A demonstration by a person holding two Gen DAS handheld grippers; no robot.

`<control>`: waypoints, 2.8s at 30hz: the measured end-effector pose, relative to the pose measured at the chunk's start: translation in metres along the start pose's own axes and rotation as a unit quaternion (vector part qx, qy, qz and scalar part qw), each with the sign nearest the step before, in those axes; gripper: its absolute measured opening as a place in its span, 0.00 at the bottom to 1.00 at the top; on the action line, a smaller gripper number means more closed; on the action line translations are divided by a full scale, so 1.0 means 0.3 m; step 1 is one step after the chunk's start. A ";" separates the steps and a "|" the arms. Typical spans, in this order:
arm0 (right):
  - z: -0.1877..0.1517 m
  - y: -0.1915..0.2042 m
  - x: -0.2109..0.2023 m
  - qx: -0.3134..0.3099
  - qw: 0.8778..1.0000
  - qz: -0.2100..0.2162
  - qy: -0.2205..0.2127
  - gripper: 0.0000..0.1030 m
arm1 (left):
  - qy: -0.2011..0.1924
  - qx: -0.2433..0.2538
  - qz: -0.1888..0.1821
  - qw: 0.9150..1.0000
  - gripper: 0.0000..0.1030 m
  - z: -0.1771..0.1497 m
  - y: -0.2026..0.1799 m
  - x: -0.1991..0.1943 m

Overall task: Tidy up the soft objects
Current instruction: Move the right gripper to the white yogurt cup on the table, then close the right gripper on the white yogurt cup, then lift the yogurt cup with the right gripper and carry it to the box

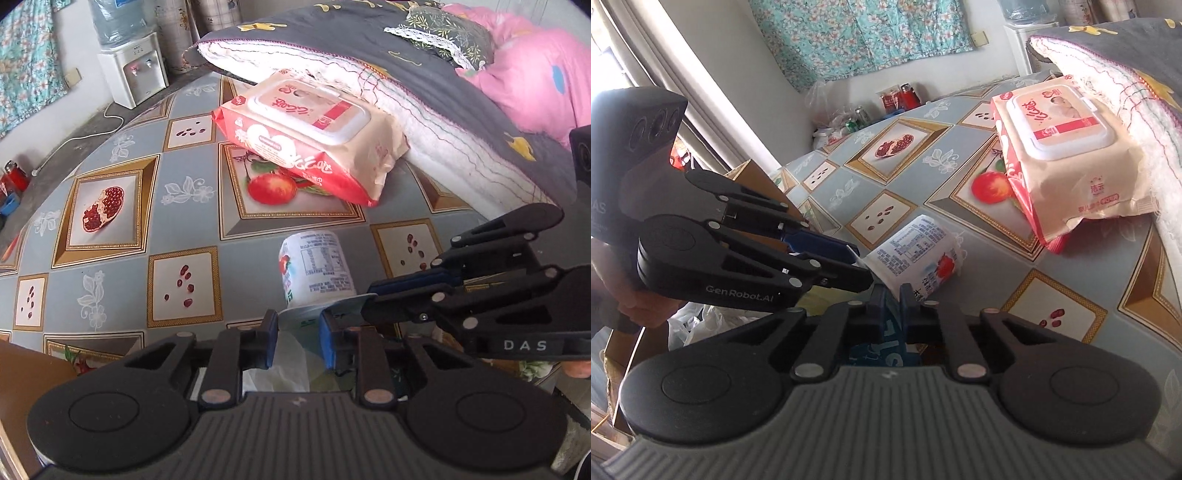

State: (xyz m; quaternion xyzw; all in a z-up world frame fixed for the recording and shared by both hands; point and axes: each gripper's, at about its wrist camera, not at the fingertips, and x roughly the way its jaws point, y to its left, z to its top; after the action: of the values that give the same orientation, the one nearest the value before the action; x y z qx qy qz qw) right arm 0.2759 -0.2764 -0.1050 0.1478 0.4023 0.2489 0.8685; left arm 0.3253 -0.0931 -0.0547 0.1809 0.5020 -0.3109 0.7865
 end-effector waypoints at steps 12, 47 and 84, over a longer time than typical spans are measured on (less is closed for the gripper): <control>0.094 -0.151 -0.021 0.131 0.989 0.069 -0.014 0.05 | -0.029 -0.096 -0.045 0.994 0.23 0.093 0.112 -0.016; 0.117 -0.346 0.062 0.305 0.946 0.106 -0.021 0.11 | -0.028 -0.307 -0.111 0.945 0.15 0.143 0.193 0.031; 0.001 0.981 0.292 0.044 0.937 0.229 0.260 0.11 | -0.128 -0.538 0.074 0.830 0.17 -1.075 0.320 -0.804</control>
State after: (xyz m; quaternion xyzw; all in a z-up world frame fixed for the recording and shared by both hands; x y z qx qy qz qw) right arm 0.2322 0.0169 -0.0250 0.2046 0.5798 0.4527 0.6458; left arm 0.0984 0.2445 0.0214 -0.2758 0.4701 0.0468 0.8371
